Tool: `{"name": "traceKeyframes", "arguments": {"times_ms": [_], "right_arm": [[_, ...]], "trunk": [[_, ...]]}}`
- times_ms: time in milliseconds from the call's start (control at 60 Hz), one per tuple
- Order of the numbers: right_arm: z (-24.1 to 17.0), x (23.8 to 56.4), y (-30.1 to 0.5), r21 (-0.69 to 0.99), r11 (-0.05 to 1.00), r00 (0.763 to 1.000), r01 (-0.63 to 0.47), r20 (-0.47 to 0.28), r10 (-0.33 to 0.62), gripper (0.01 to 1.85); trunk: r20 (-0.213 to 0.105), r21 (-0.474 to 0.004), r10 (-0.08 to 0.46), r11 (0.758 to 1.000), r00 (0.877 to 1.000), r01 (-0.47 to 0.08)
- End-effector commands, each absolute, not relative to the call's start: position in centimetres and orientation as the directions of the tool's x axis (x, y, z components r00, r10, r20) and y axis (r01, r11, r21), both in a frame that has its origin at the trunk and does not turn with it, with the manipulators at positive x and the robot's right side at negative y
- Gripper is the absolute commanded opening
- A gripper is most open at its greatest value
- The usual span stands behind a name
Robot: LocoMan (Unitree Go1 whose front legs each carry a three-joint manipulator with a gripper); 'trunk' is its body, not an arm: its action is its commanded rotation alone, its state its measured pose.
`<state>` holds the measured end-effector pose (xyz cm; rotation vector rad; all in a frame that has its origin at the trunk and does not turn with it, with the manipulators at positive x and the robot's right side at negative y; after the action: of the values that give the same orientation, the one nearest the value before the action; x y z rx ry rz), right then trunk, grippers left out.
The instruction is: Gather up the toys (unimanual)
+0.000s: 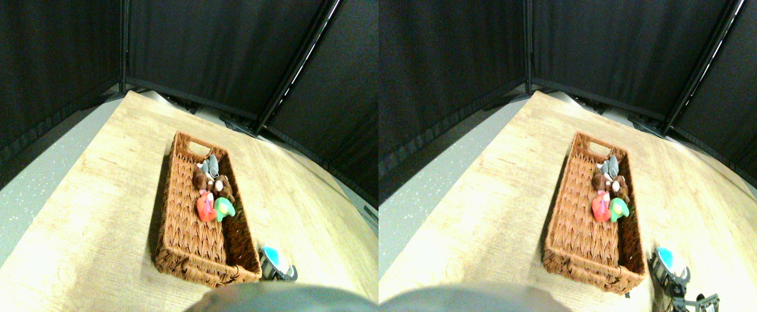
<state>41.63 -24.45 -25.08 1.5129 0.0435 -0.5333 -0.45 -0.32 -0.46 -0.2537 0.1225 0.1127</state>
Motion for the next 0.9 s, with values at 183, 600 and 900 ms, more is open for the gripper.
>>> {"name": "traceKeyframes", "arguments": {"times_ms": [183, 600, 900], "right_arm": [[-24.2, 42.0, -24.6, 0.927, 0.105, 0.860, 0.361, -0.286, -0.423, 0.06], [-19.1, 44.7, -23.6, 0.936, 0.248, 0.937, 0.250, -0.170, -0.304, 0.06], [-13.7, 48.4, -19.8, 0.939, 0.311, 0.989, 0.147, -0.128, -0.079, 0.06]], "trunk": [[-0.151, -0.241, 0.095, 0.962, 0.984, -0.130], [-0.123, -0.240, 0.094, 0.963, 0.988, -0.122], [-0.108, -0.278, 0.127, 0.948, 0.986, -0.152]]}}
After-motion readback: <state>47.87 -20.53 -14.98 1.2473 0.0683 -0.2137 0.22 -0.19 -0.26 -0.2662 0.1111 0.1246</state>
